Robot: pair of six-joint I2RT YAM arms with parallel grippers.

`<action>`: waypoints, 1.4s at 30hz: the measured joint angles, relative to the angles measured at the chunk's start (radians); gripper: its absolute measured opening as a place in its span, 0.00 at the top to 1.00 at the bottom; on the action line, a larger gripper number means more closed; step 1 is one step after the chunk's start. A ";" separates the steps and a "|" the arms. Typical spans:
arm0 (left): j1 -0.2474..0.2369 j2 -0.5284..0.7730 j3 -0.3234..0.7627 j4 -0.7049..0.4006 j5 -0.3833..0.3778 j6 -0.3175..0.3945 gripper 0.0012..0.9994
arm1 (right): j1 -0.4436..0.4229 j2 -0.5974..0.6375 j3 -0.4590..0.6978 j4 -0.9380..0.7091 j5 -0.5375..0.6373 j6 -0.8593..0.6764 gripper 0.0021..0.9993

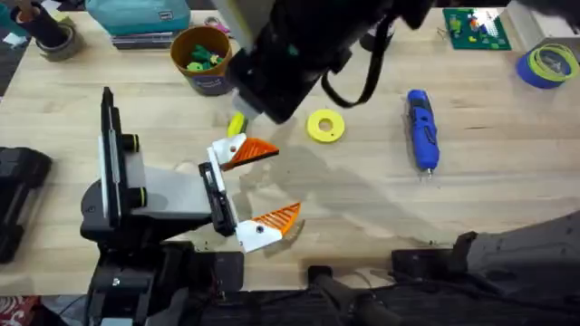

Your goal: Pick up the gripper from the table and insert it into the empty holder that is missing its gripper. Then pick up a screw, insert it into the mounting hole, and use the screwdriver to tighten it. Finally, clean up the table by picking up the vegetable and placing it into the bucket.

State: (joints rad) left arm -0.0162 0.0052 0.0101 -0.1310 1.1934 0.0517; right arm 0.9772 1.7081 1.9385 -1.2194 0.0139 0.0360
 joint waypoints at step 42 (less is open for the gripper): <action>0.000 0.000 0.000 0.000 0.000 0.000 0.01 | 0.100 0.000 0.000 0.033 0.000 -0.037 1.00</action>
State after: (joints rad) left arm -0.0162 0.0052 0.0101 -0.1310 1.1934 0.0517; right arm 1.0771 1.7082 1.9385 -1.1863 0.0143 -0.0006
